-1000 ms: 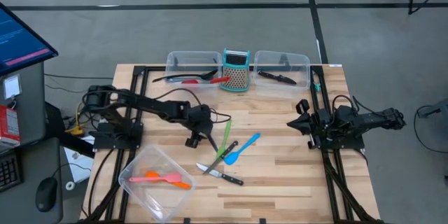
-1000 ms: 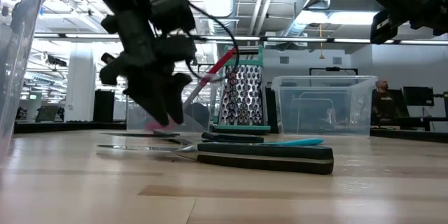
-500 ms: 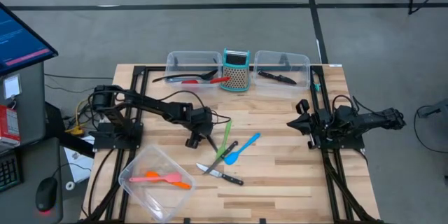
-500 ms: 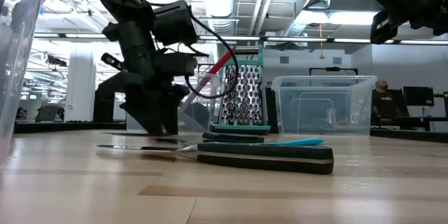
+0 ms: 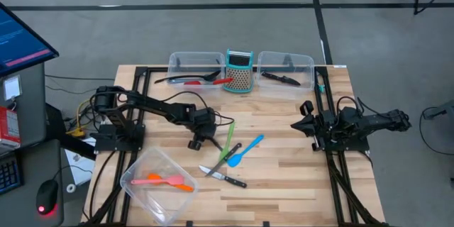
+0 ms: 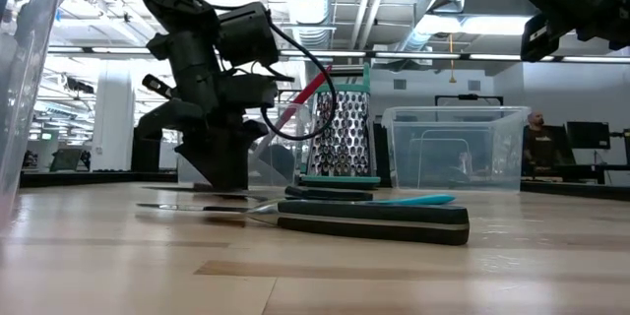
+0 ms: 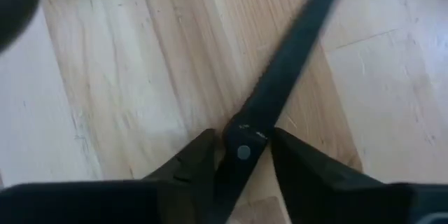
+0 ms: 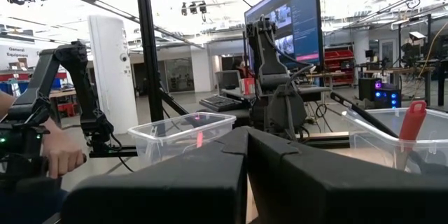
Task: Pick & Place Kitchen Items
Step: Put the black knife into the top right transparent bin
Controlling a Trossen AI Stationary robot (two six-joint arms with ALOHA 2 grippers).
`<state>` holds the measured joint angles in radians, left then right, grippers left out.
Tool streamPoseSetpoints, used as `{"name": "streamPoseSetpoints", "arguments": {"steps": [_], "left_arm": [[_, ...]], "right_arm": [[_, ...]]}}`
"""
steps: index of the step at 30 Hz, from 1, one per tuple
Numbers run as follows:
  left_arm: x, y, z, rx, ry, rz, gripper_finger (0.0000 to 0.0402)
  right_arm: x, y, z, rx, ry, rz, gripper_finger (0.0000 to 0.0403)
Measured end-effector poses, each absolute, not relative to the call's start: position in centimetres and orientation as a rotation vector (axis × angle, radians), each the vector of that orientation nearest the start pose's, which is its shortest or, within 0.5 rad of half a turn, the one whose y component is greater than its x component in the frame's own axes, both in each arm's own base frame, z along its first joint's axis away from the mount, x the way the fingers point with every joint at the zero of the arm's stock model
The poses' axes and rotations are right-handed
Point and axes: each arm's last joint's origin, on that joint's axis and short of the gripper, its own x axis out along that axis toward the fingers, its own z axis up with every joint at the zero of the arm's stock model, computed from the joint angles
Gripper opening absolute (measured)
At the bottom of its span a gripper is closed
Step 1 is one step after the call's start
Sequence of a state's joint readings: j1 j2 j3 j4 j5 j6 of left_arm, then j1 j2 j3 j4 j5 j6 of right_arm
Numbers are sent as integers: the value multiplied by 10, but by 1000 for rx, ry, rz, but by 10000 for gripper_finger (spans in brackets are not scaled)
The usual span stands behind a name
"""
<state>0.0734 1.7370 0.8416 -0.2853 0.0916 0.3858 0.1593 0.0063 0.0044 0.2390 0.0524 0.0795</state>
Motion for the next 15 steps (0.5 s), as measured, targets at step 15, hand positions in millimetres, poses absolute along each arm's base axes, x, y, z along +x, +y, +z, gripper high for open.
{"name": "streamPoseSetpoints", "arguments": {"steps": [15], "left_arm": [[297,17,130,177,1136,-190,34]], "right_arm": [[94,14,187,104,-232,116,0]]}}
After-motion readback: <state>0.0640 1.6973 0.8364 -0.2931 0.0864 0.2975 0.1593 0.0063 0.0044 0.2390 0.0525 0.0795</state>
